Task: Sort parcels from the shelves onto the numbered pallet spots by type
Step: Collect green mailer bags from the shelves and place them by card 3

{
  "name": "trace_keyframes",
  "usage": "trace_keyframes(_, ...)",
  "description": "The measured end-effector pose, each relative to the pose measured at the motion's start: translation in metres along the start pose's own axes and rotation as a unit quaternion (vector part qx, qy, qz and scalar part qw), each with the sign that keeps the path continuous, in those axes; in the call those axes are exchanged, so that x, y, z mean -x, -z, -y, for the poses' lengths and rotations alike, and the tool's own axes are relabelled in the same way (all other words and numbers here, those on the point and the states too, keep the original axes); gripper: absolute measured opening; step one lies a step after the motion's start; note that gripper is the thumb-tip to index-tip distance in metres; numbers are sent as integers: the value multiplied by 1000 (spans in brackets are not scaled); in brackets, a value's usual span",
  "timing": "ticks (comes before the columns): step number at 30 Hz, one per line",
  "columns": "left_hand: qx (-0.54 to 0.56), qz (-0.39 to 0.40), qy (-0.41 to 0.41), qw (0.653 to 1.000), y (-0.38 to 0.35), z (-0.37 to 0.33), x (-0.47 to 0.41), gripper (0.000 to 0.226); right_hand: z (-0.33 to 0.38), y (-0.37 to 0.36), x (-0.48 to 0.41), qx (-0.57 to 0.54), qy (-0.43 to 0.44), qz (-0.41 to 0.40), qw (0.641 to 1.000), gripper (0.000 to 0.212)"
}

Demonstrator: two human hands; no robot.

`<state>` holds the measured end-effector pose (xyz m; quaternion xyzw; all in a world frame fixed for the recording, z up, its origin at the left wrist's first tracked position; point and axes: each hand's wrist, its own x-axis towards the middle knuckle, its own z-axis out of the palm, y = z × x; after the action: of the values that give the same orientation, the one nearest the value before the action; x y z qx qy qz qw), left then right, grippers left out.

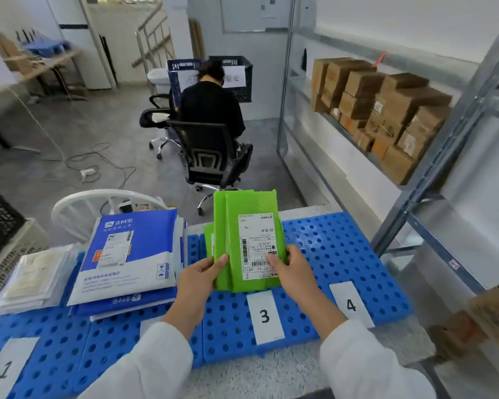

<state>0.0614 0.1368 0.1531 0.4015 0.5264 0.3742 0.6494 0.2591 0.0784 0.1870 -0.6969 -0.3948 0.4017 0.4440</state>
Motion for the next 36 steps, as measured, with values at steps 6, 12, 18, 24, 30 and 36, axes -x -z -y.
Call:
trace_keyframes(6,-20,-52,3,998,-10,-5,-28,24,-12,11,-62,7,-18,26,999,31)
trace_keyframes(12,-30,-125,27,991,-1,8,-61,19,-32,17,-113,-5,-55,38,998,23)
trace_keyframes(18,-46,-136,64,988,3,13,-98,29,-56,21,-157,17,-104,30,994,17)
trace_keyframes(24,-94,-155,81,980,-1,28,-128,19,-77,12,-194,68,-129,42,988,15)
trace_keyframes(30,-143,-175,100,969,-3,44,-145,19,-92,-5,-205,119,-129,67,982,28)
trace_keyframes(36,-173,-219,67,958,-16,41,-148,43,-92,-8,-206,209,-94,36,973,32)
